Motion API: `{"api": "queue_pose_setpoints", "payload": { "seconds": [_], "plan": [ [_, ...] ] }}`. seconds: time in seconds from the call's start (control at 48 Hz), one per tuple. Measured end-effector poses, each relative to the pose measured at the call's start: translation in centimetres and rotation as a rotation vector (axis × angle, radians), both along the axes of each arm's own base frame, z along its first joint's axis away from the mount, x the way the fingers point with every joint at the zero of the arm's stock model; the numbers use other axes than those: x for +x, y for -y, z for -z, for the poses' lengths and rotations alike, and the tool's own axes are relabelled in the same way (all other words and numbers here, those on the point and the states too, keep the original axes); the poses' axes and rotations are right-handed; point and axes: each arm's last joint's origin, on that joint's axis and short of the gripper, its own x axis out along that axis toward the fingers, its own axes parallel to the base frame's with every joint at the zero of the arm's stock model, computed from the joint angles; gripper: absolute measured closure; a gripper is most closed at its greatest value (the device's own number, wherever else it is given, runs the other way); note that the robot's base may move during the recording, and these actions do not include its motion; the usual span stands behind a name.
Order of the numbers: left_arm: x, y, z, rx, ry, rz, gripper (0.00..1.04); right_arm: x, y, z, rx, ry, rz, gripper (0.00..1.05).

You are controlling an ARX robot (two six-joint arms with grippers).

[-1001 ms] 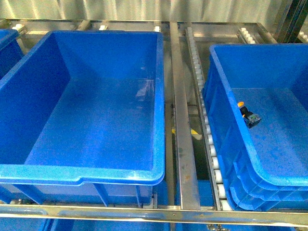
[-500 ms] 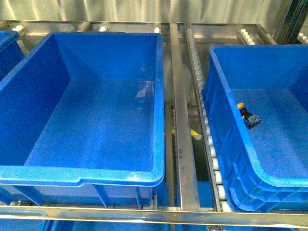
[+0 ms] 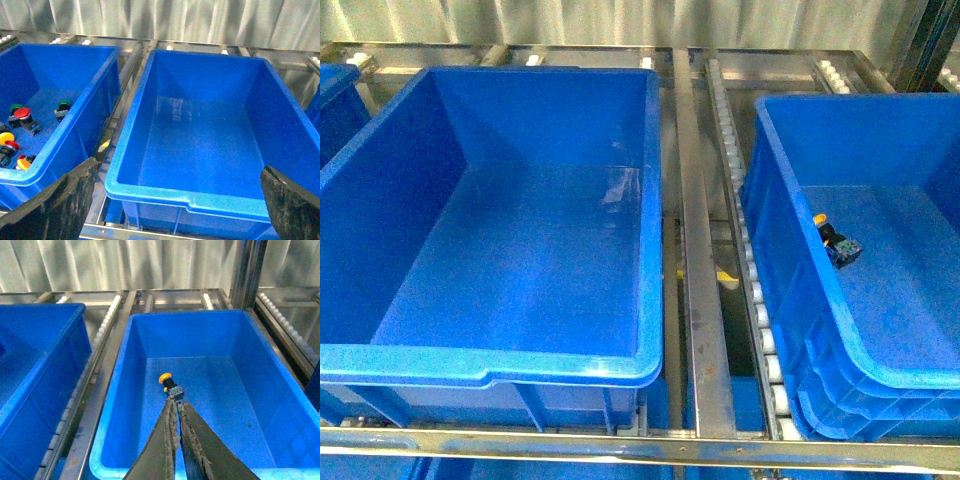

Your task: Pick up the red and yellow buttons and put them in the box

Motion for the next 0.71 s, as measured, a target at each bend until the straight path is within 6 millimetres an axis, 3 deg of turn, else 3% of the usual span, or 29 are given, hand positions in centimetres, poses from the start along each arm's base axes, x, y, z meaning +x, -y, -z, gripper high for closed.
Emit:
{"api": "queue_pose_setpoints", "payload": {
  "seconds": [0.229,0.604,0.709],
  "plan": [
    [0.0,0.0,0.0,0.0,0.0,0.0,0.08,-1.3,0.0,0.4,0.0,-0.015,0.001,1.02],
    [0.0,0.0,0.0,0.0,0.0,0.0,0.08,-1.4,0.0,0.3,0.0,-0.004,0.001,1.02],
    [0.0,0.0,0.0,0.0,0.0,0.0,0.08,-1.4,0.0,0.3,0.0,-0.004,0.001,0.86]
  ]
}}
